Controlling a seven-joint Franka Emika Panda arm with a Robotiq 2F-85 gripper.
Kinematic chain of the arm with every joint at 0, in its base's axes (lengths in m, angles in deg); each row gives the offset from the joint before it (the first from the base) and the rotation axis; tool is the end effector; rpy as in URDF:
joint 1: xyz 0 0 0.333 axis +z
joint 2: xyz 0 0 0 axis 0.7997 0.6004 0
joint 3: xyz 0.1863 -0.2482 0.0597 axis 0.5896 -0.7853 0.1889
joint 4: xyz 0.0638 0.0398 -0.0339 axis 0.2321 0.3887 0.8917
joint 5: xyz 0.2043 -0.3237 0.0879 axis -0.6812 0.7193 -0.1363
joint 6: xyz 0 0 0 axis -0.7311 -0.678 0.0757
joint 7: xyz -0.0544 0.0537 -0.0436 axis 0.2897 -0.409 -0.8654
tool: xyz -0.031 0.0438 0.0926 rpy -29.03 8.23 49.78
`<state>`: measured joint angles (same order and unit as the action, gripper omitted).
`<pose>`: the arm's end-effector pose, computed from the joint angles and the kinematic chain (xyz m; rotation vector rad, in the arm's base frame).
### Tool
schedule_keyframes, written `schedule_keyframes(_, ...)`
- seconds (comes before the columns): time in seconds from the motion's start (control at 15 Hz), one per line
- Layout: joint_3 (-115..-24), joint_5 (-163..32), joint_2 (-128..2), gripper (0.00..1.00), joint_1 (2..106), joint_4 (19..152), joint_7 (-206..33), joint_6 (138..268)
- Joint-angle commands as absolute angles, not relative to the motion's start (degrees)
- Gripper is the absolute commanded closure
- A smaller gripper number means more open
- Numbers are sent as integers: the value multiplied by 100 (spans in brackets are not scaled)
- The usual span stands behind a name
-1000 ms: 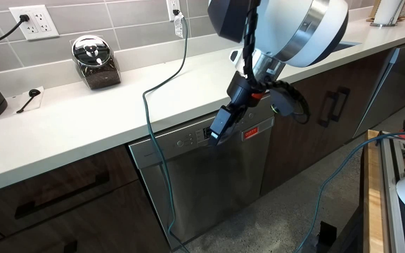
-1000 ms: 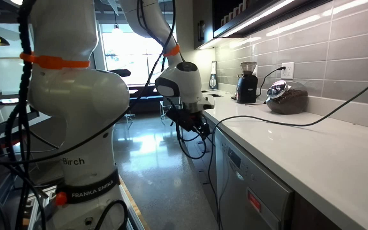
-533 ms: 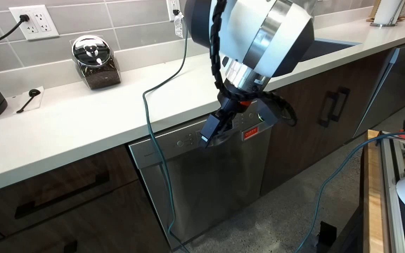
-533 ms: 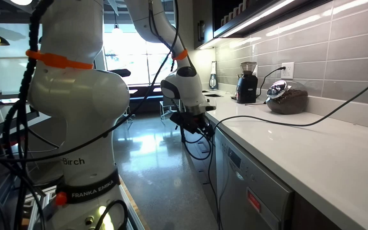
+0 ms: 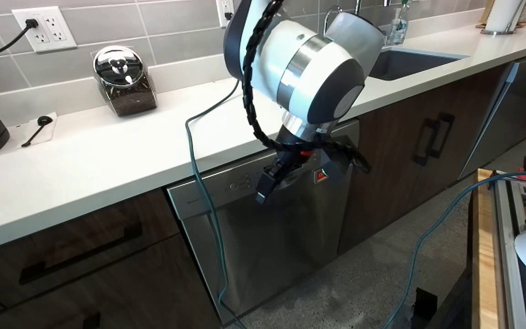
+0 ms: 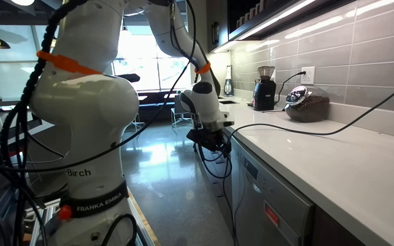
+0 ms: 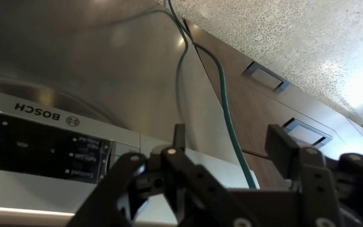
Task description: Press the button on the oven
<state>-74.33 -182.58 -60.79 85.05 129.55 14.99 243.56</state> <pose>0.4301 0.0981 0.1826 -2.8833 -0.2004 -0.6400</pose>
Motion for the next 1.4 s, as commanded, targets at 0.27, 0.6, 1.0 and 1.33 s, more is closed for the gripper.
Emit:
schedule_keyframes(0.27,-8498,-20594,-5190,92,9159,12166,3049,24209)
schedule_keyframes(0.6,-9144,-21664,-4775,100,9667,12134,3557,23895)
schedule_keyframes(1.0,-9099,-21244,-4846,99,9615,12216,3206,23883)
schedule_keyframes(1.33,-9158,-21244,-4815,100,9544,12223,2906,23773)
